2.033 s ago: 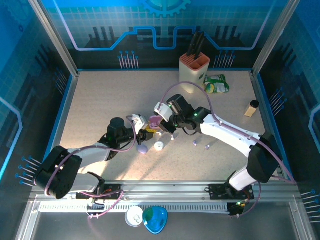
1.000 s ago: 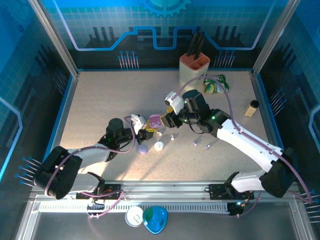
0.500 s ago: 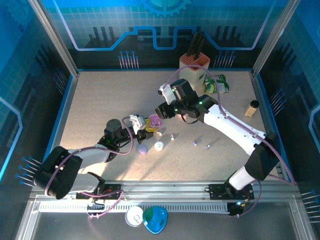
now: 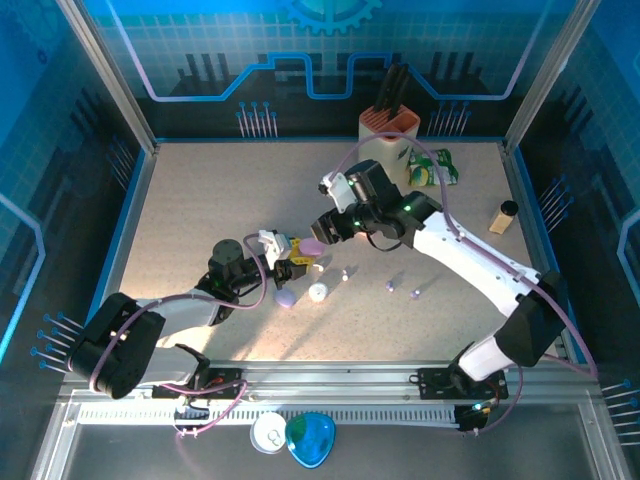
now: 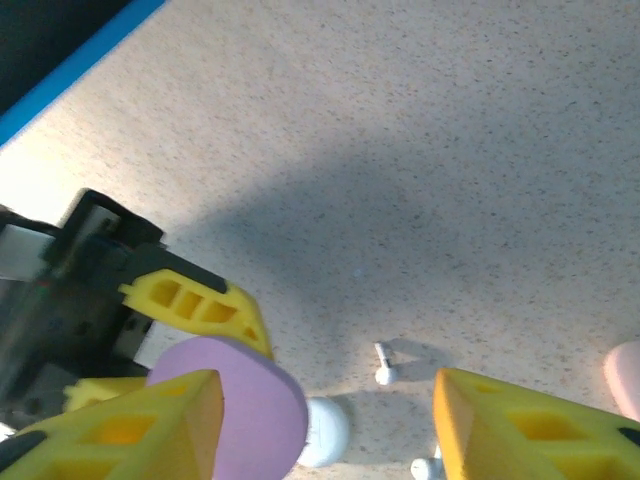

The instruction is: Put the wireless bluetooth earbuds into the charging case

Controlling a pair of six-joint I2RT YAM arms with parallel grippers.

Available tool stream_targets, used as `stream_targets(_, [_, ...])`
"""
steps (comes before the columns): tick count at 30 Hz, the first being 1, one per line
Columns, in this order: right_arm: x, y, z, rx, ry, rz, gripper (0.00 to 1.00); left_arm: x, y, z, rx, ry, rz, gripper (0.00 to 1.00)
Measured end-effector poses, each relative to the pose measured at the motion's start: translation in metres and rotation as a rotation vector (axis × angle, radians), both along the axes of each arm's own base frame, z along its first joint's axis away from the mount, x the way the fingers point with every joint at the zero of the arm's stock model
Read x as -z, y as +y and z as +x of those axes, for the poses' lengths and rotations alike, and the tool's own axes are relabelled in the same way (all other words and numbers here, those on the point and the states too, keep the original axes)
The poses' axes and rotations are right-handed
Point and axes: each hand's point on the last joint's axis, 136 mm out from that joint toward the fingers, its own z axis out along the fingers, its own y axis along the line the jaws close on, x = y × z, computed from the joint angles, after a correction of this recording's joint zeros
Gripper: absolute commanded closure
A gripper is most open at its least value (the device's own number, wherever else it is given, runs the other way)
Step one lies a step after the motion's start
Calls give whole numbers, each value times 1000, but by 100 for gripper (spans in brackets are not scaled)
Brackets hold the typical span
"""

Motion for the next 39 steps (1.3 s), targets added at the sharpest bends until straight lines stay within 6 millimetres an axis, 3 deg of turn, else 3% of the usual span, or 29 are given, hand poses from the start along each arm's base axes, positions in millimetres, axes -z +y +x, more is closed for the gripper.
stream_targets(6, [-13,-6,-2,73,144,182,32,-3,0,0,0,-9,-5,74])
stream_targets(10, [2,-8,-3,126,316,306,31,-8,0,0,-1,-18,-23,74])
stream_targets(14, [21,0,-19,125,470,372,30,-17,0,0,-1,-42,-46,74])
stream_targets(19, [28,7,-28,111,562,439,31,-23,0,0,-1,-53,-65,74])
stream_targets(23, [24,13,-32,85,601,495,37,-23,0,0,0,-54,-68,74])
stream_targets(36, [18,17,-29,79,638,556,77,-27,1,1,1,-66,-74,74])
stream_targets(39, [14,18,-27,66,630,575,81,-20,1,2,-2,-37,-60,73])
